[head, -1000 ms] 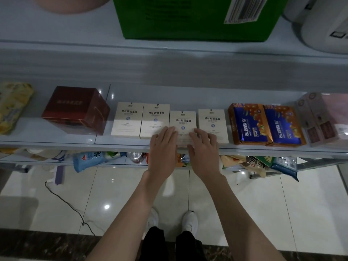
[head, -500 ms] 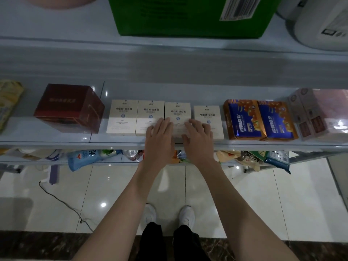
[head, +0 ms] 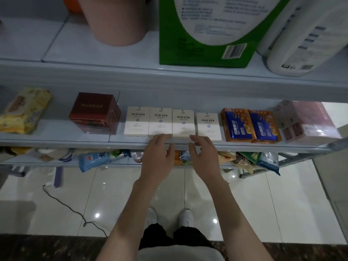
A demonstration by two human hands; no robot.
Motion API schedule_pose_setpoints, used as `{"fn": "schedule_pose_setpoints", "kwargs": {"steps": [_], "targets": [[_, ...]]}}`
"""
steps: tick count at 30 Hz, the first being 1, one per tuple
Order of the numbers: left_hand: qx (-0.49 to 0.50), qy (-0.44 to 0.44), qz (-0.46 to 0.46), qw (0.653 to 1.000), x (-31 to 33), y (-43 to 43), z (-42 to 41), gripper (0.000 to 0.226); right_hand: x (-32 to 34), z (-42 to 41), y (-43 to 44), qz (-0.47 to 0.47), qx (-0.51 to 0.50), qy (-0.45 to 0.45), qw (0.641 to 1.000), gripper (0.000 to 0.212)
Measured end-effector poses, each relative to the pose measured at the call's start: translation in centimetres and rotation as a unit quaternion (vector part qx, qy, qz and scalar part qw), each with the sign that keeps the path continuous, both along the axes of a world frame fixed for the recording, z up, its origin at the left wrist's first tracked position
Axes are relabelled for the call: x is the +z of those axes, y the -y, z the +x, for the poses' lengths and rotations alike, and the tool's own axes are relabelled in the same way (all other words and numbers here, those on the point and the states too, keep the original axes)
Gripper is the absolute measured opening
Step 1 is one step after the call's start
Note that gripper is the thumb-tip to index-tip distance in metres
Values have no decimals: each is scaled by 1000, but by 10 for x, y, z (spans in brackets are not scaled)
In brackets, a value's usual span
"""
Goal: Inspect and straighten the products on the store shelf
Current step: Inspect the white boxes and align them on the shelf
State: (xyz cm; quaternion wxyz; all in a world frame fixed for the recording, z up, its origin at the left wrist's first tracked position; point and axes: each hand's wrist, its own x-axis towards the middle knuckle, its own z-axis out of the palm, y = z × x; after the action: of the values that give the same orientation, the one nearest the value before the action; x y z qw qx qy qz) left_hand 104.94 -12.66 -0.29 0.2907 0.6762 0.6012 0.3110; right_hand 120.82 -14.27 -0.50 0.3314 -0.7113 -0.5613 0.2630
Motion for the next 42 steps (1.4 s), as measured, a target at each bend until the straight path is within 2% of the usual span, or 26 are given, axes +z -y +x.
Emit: {"fn": "schedule_pose_setpoints", "kwargs": {"steps": [5, 13, 21, 24, 27, 33, 42], "targets": [[-5, 50, -26, 998, 18, 18, -32, 31, 20, -13, 23, 8, -30, -24, 999, 31], [4, 169, -74, 983, 18, 40, -57, 21, 20, -16, 57, 84, -37, -19, 996, 24], [18, 122, -96, 988, 8, 44, -30, 15, 19, 4, 62, 46, -17, -45, 998, 20], [7, 86, -91, 992, -1, 42, -4, 16, 14, 30, 63, 44, -16, -51, 998, 20], [18, 105, -121, 987, -6, 42, 30, 20, 8, 63, 63, 34, -31, -64, 997, 21], [17, 82, -107, 991, -1, 53, 97, 19, 1, 127, 71, 17, -38, -90, 995, 23], [20, 38, -98, 994, -15, 42, 137, 22, -36, 163, 64, -27, -14, -59, 998, 21]]}}
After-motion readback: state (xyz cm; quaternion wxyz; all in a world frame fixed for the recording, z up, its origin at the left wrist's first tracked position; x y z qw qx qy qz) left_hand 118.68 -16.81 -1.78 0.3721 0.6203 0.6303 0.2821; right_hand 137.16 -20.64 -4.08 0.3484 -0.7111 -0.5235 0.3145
